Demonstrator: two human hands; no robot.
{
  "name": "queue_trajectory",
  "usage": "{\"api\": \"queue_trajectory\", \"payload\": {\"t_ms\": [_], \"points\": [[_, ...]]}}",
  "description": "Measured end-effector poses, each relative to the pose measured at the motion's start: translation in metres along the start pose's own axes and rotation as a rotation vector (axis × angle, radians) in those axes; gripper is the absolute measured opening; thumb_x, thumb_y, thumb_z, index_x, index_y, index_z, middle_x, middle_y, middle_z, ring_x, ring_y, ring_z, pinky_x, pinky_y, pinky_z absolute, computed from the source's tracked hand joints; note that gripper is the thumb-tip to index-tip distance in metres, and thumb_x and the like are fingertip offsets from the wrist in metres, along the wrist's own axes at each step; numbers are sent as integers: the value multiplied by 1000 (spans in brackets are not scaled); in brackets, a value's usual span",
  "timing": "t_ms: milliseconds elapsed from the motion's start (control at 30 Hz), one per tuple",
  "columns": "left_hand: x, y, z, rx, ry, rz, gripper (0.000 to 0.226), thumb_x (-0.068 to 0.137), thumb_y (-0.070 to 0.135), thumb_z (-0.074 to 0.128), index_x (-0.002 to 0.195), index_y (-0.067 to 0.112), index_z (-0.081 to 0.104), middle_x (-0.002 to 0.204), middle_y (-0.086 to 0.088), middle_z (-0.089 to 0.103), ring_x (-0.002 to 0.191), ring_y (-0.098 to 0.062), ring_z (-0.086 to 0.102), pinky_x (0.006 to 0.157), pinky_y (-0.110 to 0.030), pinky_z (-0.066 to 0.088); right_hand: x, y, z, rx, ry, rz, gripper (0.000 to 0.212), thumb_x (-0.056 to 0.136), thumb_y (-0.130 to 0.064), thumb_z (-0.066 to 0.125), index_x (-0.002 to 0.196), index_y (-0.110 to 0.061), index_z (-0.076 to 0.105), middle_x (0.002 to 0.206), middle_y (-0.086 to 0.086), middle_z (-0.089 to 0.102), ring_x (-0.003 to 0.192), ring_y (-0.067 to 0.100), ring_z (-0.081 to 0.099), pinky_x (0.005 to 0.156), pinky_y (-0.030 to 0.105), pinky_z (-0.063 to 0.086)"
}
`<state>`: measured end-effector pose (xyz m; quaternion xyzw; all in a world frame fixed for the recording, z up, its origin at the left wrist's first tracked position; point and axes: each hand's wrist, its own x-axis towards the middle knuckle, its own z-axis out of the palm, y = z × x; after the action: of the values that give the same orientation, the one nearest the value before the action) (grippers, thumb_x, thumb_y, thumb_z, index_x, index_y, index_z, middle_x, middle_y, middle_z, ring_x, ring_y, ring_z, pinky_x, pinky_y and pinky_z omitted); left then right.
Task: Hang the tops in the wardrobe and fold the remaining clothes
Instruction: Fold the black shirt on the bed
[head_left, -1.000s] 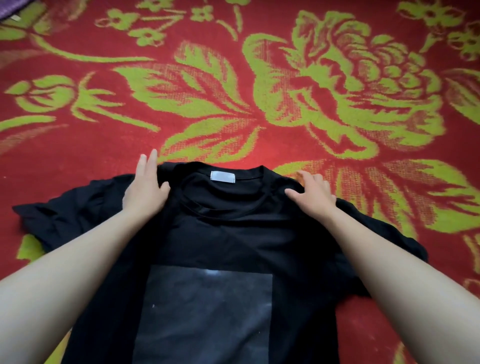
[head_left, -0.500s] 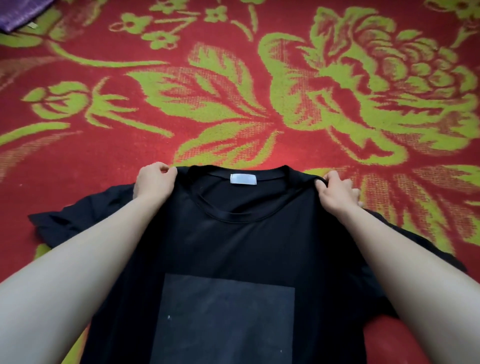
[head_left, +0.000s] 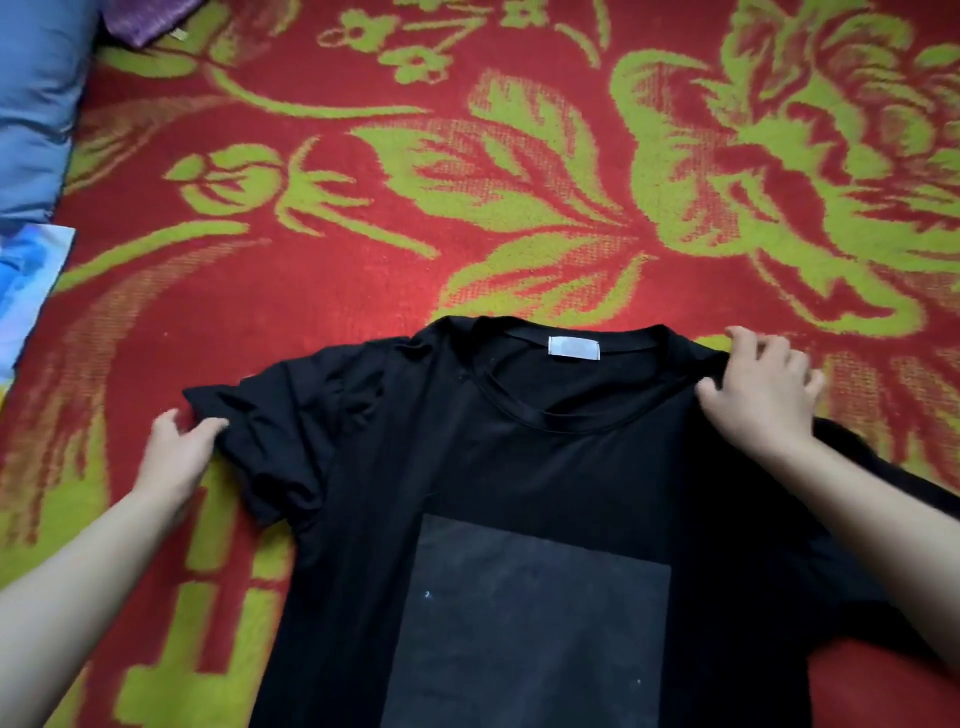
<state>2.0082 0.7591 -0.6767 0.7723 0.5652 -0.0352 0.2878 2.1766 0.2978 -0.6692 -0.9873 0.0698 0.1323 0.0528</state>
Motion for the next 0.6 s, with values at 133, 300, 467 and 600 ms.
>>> {"api": "queue_trajectory", "payload": {"t_ms": [133,300,467,600], "points": [[-16,2,4,-231,-151,2,48,85,23,67,126,3,50,127,-15,55,107,-27,55,90,-41,43,-86,-78,19,58,270,-594,59,60,-12,81,115,-2,63,119,30,56,113,47,53,87,57,44],[-27,13,13,-600,-240,-245,33,83,8,66,114,1,57,101,-15,61,70,-21,58,60,-31,46,-149,-132,73,-95,-352,-617,78,90,-54,45,150,-23,7,156,21,-5,142,42,-2,108,60,17],[-10,-10,-21,-552,-116,-53,29,88,10,61,116,1,56,110,-11,60,95,-24,58,85,-36,47,-145,-138,87,-219,-523,-599,90,87,-65,36,148,-21,-14,151,17,-28,137,43,-25,108,65,2],[10,-27,-49,-301,-35,118,14,85,15,67,90,15,55,103,-9,55,92,-20,52,74,-32,40,-139,-135,79,-274,-590,-594,94,84,-67,39,148,-24,-15,151,15,-30,137,42,-27,109,63,3]]}}
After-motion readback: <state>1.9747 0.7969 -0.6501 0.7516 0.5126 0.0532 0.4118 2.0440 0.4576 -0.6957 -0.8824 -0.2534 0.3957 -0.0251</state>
